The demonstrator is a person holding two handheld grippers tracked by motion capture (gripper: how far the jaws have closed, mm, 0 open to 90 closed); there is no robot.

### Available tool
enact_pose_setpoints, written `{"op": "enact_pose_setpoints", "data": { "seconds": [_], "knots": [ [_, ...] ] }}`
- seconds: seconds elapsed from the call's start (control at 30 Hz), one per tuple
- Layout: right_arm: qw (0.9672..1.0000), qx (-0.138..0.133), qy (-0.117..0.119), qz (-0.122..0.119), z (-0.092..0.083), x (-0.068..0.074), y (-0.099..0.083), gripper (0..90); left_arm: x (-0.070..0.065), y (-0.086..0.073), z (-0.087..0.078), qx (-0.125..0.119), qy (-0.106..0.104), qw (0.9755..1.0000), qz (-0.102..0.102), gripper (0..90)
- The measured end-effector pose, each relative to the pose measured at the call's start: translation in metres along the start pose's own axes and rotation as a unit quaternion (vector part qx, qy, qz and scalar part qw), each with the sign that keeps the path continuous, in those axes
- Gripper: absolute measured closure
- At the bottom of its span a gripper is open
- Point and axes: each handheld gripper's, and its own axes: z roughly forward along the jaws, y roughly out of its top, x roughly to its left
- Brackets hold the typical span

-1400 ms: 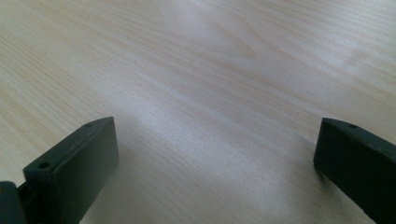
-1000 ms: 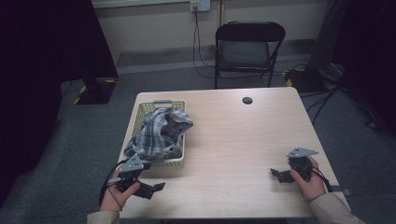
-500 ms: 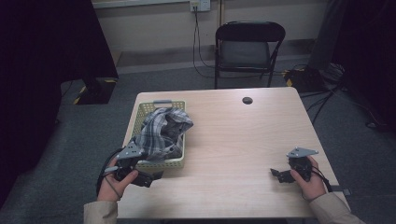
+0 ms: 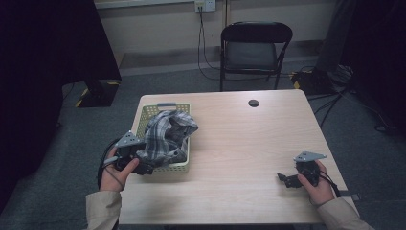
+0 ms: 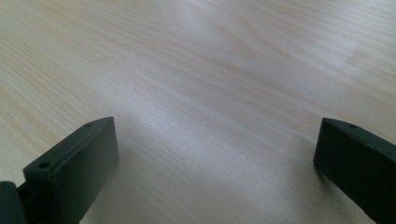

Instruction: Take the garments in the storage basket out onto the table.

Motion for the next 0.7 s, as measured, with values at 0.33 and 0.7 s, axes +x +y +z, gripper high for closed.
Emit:
{"op": "enact_pose_setpoints", "data": {
  "seconds": [0.33, 0.7],
  "knots": [
    [1.0000, 0.000, 0.000, 0.000, 0.000, 0.000, 0.000, 0.0, 0.013, 0.019, 0.009, 0.006, 0.016, 0.9998, 0.005, 1.8],
    [1.0000, 0.000, 0.000, 0.000, 0.000, 0.000, 0.000, 0.0, 0.028, 0.035, 0.017, 0.010, 0.025, 0.9996, -0.005, 1.8]
  ]
}}
